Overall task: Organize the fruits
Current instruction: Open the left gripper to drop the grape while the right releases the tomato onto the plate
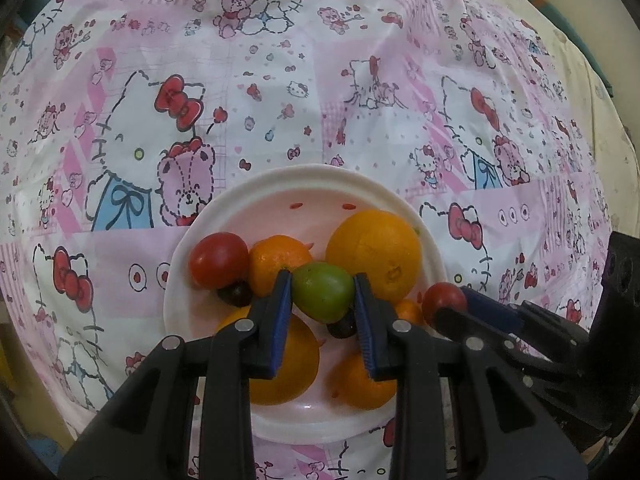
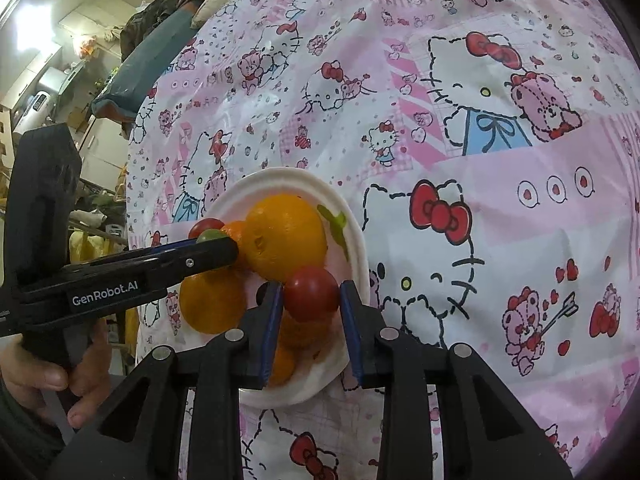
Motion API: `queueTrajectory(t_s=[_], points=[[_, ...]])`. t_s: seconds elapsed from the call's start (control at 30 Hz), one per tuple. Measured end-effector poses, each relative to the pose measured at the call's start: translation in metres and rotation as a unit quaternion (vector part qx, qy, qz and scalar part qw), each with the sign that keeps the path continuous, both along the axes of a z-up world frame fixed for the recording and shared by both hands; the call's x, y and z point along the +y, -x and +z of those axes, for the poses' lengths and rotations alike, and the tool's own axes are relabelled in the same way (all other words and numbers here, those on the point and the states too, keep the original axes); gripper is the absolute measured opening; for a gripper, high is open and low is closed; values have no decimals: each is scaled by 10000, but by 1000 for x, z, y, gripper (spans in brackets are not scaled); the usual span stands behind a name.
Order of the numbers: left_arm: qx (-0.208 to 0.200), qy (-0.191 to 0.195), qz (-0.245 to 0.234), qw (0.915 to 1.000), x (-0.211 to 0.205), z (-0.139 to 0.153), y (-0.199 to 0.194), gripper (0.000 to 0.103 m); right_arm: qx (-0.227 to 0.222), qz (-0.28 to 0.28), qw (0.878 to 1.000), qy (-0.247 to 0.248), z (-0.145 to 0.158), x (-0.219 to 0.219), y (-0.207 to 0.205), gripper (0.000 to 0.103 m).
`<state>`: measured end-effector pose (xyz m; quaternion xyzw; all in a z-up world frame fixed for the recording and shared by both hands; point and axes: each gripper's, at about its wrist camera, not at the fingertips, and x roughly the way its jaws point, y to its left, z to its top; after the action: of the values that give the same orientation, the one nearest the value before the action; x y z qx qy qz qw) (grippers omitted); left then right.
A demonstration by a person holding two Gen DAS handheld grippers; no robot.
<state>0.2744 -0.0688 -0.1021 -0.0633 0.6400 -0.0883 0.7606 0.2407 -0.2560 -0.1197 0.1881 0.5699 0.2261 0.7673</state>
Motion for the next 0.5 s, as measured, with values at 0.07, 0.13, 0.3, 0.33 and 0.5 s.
queueTrajectory(t_s=[0.07, 0.13, 0.3, 0.33, 0.5], points=[[-10, -18, 37, 10000, 1, 0, -1, 27, -55, -9, 10000, 68, 1, 1, 0, 33], [11, -39, 44, 10000, 1, -1, -1, 28, -136, -7, 9999, 93, 3, 1, 0, 33], [43, -4, 60, 10000, 1, -2, 1, 54, -138, -48, 9998, 125, 2, -1, 0, 33], [6, -24, 85, 10000, 1, -1, 2, 61, -123, -47, 9998, 164, 2, -1, 0, 33], [-71, -44, 126, 9999, 4, 3, 1, 61, -206, -67, 9993, 300, 3, -3, 2, 33]])
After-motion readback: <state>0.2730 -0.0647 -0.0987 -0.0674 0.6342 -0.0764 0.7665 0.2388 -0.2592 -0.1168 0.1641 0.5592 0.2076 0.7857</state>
